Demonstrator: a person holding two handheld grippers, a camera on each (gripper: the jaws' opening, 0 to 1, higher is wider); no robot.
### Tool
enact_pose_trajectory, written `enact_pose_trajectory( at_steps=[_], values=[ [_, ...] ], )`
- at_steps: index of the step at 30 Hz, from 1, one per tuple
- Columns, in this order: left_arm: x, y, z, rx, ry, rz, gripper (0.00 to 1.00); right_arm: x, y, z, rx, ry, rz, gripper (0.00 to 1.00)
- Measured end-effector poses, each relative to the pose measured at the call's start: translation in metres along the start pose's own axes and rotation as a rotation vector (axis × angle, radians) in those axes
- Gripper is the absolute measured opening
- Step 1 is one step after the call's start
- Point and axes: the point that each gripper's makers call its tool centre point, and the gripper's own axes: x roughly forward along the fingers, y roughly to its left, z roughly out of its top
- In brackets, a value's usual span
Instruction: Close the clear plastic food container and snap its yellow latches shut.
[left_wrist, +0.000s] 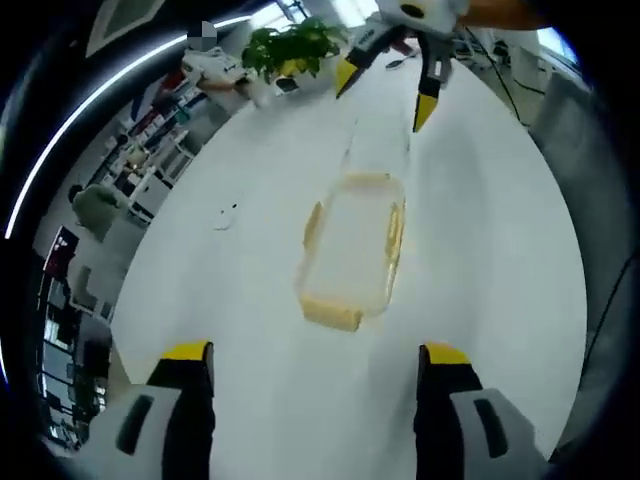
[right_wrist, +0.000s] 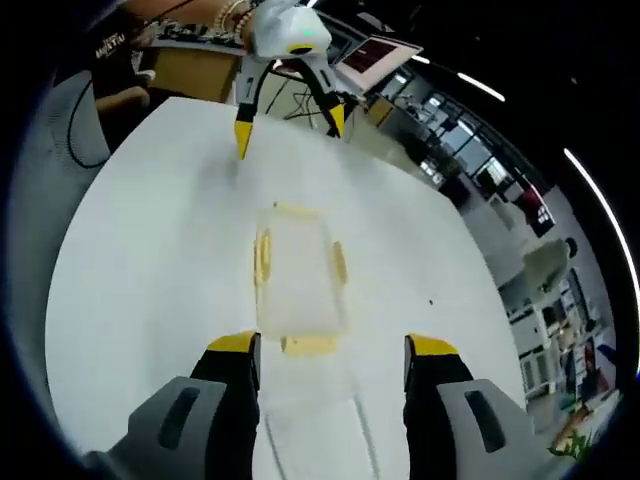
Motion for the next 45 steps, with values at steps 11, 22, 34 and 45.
enact_pose_trajectory(
  at_steps=[11,22,34,45],
  values=[
    [0.052,-0.005,-0.008,-0.01,0.023,-0.238,0.7,0.045,0.006,-0.027,0.056,0.104,0.225,0.48],
    [0.077,-0.019,-0.004,0.02,0.037,-0.349,0.62,0.072,0.018,-0.037,0.09,0.172,0.38,0.47],
    [0.085,-0.032,-0.007,-0.007,0.041,-0.461,0.56,0.078,0.027,-0.041,0.083,0.227,0.467,0.4],
    [0.084,-0.034,-0.006,0.066,0.047,-0.483,0.43,0.076,0.032,-0.042,0.113,0.248,0.499,0.38]
  ],
)
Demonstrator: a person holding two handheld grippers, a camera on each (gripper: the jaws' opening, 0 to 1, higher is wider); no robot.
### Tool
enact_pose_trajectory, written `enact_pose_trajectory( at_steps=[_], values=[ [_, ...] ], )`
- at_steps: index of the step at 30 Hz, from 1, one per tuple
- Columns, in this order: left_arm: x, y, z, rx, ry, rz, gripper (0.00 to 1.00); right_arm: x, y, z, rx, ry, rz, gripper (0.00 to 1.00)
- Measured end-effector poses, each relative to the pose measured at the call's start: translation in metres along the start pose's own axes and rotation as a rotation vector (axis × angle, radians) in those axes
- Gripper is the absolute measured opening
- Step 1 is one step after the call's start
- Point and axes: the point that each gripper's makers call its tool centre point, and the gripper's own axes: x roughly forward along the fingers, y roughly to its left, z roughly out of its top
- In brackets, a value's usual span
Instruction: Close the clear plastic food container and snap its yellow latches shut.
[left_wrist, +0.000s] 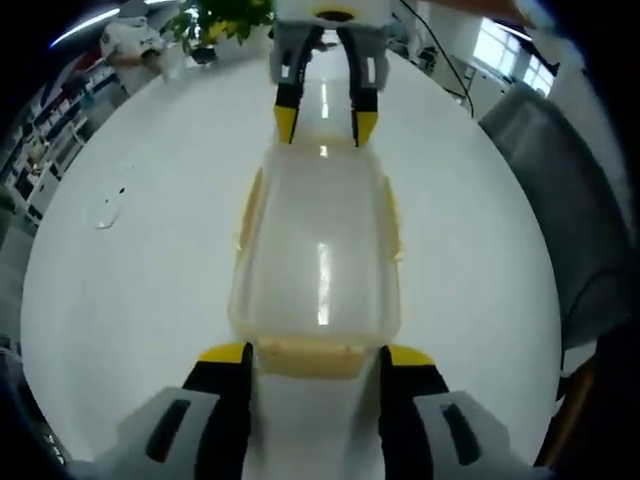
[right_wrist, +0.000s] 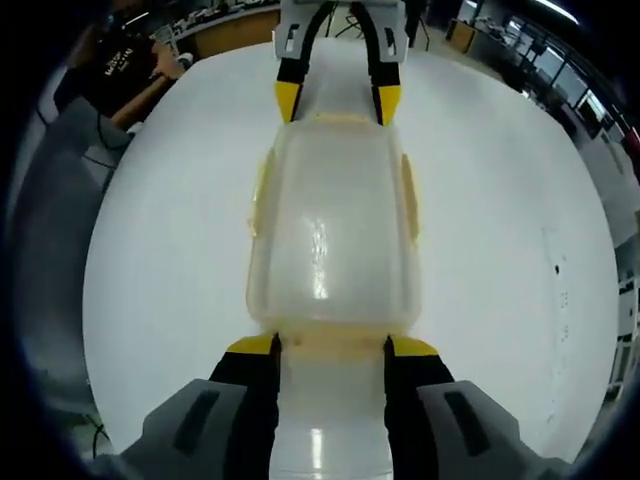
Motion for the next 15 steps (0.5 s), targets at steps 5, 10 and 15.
enact_pose_trajectory(
  at_steps=[5,10,15],
  values=[
    [-0.0014,-0.0004,-0.002,0.003,0.016,-0.005,0.35,-0.0004,0.002,0.0003,-0.011,0.014,0.009,0.38],
    [-0.0035,-0.0018,-0.0021,-0.005,0.019,-0.002,0.34,-0.0008,0.0023,0.0004,-0.021,0.02,0.016,0.37],
    [-0.0045,-0.004,-0.002,-0.009,0.028,-0.002,0.34,-0.0004,0.0023,0.0007,-0.03,0.046,0.021,0.37]
  ],
)
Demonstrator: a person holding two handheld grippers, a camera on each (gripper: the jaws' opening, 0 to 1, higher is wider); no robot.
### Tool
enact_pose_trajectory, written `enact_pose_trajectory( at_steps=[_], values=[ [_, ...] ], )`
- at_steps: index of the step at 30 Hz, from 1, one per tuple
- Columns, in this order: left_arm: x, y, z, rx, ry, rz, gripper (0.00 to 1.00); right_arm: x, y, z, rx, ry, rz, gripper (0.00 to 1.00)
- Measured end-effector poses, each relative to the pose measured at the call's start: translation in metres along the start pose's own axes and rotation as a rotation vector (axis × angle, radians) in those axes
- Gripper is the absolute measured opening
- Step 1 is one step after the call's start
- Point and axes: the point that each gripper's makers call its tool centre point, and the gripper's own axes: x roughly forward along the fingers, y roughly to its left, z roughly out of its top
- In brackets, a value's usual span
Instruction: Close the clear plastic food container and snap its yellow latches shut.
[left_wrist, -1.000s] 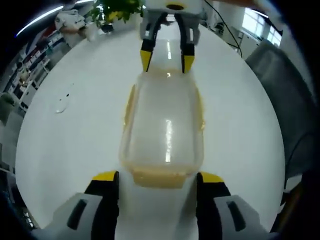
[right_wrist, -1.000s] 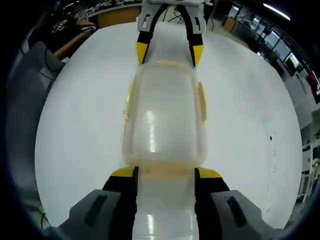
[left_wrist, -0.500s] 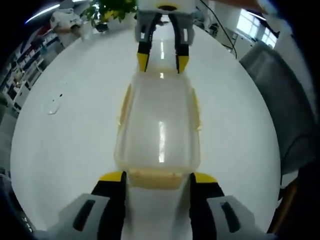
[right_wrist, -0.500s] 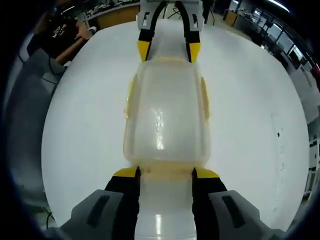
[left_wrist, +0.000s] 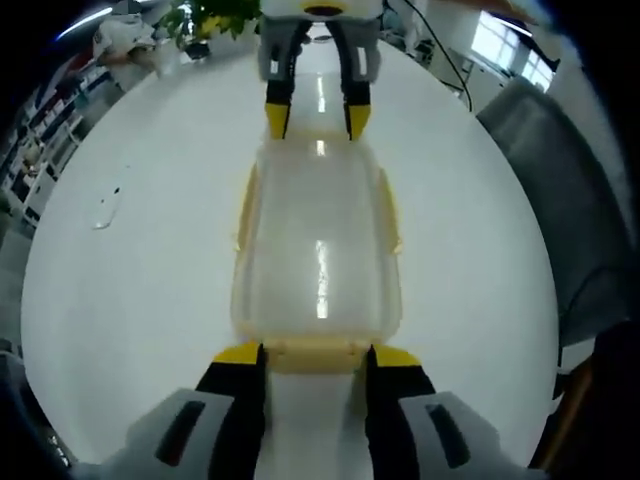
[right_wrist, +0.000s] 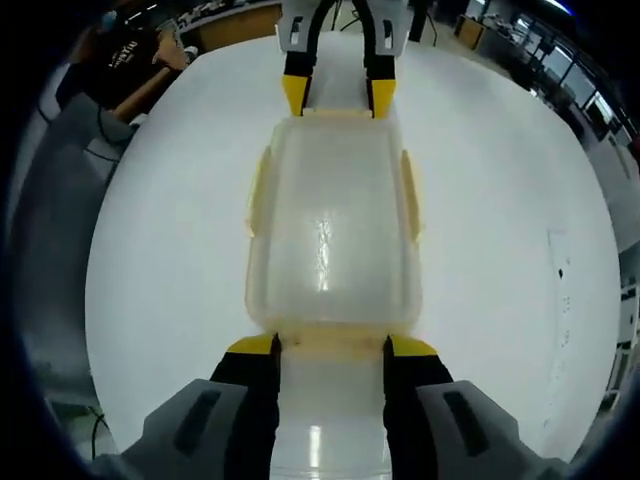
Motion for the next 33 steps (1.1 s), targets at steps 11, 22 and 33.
enact_pose_trajectory(
  at_steps=[11,22,33],
  values=[
    [-0.0007,0.0012,-0.0011,-0.015,-0.03,0.005,0.34,0.0017,-0.0024,-0.0003,-0.007,0.052,0.004,0.39],
    [0.0011,0.0024,-0.0011,-0.027,0.018,0.008,0.34,0.0024,-0.0058,-0.0008,-0.001,0.06,0.002,0.37],
    [0.0013,-0.0023,-0.0011,-0.04,-0.008,0.02,0.34,0.0018,-0.0073,-0.0021,-0.004,0.014,-0.001,0.36]
  ],
)
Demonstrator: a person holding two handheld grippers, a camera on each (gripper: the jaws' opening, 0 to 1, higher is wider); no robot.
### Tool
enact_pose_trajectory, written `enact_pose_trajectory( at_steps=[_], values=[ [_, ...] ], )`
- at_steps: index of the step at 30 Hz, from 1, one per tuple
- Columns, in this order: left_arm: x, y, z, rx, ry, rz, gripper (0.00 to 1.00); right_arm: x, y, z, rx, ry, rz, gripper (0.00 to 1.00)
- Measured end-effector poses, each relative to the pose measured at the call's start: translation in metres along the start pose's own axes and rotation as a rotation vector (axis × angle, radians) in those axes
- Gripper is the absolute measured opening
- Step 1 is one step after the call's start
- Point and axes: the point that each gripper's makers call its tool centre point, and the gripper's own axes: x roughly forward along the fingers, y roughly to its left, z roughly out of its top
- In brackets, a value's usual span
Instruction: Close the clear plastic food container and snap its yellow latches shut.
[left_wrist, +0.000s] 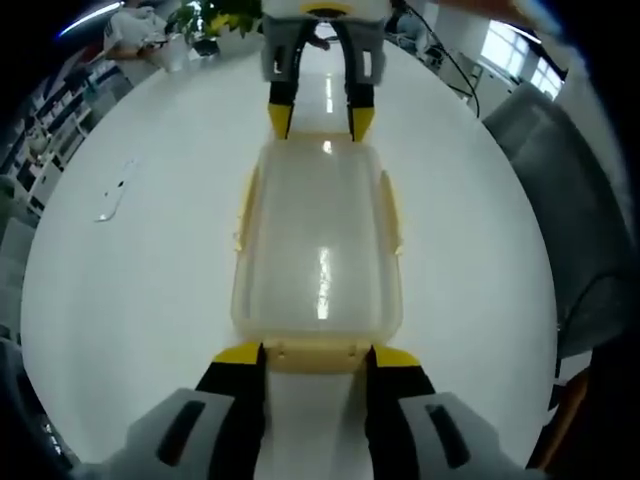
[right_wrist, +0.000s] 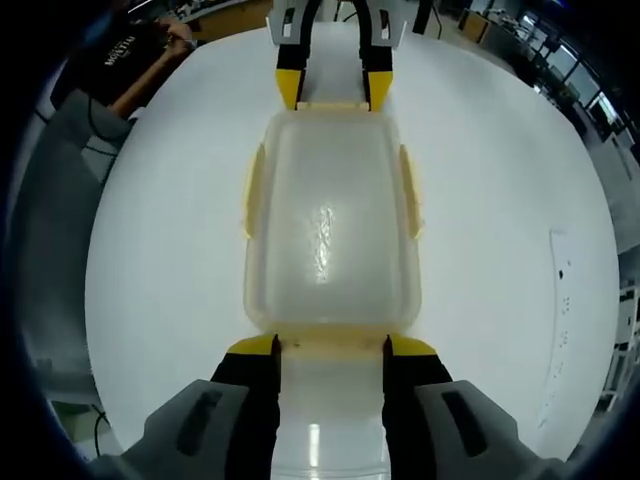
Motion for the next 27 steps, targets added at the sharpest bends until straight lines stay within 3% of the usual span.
enact_pose_trajectory(
  at_steps=[7,13,23,27],
  values=[
    [0.0,-0.001,0.0,-0.022,-0.033,0.004,0.34,0.0,0.004,0.002,-0.013,0.0,0.003,0.36],
    [0.001,-0.006,0.002,0.006,0.04,-0.002,0.34,-0.003,0.014,0.003,-0.006,-0.011,0.018,0.36],
    [-0.004,-0.025,0.002,-0.024,0.067,-0.008,0.34,-0.01,0.025,0.006,-0.03,-0.022,0.02,0.36],
    [-0.012,-0.028,0.006,-0.026,0.054,0.011,0.34,-0.023,0.029,0.007,-0.036,-0.029,0.003,0.36]
  ],
)
